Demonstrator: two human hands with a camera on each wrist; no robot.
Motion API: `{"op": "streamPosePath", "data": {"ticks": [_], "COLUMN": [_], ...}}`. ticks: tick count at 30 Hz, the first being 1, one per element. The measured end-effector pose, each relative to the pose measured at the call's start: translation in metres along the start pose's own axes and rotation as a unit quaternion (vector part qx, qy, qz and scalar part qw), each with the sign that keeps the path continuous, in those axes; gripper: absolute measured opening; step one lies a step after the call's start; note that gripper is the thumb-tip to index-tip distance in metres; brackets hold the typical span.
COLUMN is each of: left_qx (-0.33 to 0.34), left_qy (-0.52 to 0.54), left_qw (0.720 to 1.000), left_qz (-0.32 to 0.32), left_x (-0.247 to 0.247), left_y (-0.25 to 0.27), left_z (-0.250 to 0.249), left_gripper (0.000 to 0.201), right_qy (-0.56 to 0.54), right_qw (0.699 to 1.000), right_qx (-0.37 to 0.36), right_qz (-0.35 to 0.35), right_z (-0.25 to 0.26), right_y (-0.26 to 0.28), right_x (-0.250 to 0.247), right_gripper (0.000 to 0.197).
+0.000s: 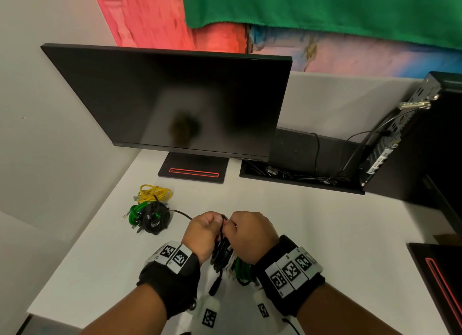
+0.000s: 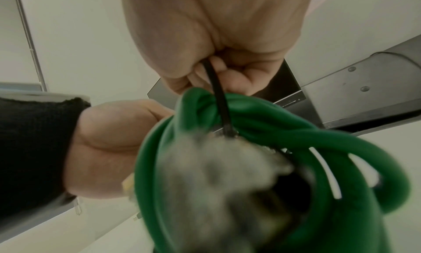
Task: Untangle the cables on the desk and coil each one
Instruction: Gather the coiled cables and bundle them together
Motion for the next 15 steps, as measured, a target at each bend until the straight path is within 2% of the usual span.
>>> {"op": "streamPosePath", "data": {"ticks": [7,12,15], "left_qx": [0.032,0.044,0.036], "left_qy": [0.013,0.016,0.017], "left_qw": [0.999,0.998,0.999], "left_qz": [-0.004,0.03,0.021], "left_x": [-0.0025,0.0032,0.0029], "left_y": [0.001,0.0055,0.0049], "left_z": [-0.0072,-0.0098,-0.0101], "left_gripper": [0.024,0.035,0.034], "right_qy": [-0.009,-0.019,-0.021], "right_qw": [1.0,1.0,1.0], "right_qx": [0.011,-0.012,-0.016], "right_qz": [-0.011,-0.004,-0.004], "right_z": [-0.0043,0.0003,0.0009], "right_y": [-0.0015,-0.0014,-0.0007], "right_x": [-0.0019,-0.003,-0.0044], "right_gripper": [0.037,0.033,0.032]}}
Point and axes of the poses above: each hand's wrist, its own y-axis away from the middle knuckle, its own x-axis out of the palm, z = x × y, the point moved 9 cm from there along -y, towards the middle knuckle, and after that the axes turned 9 degrees about -y, right-handed, at the moved point
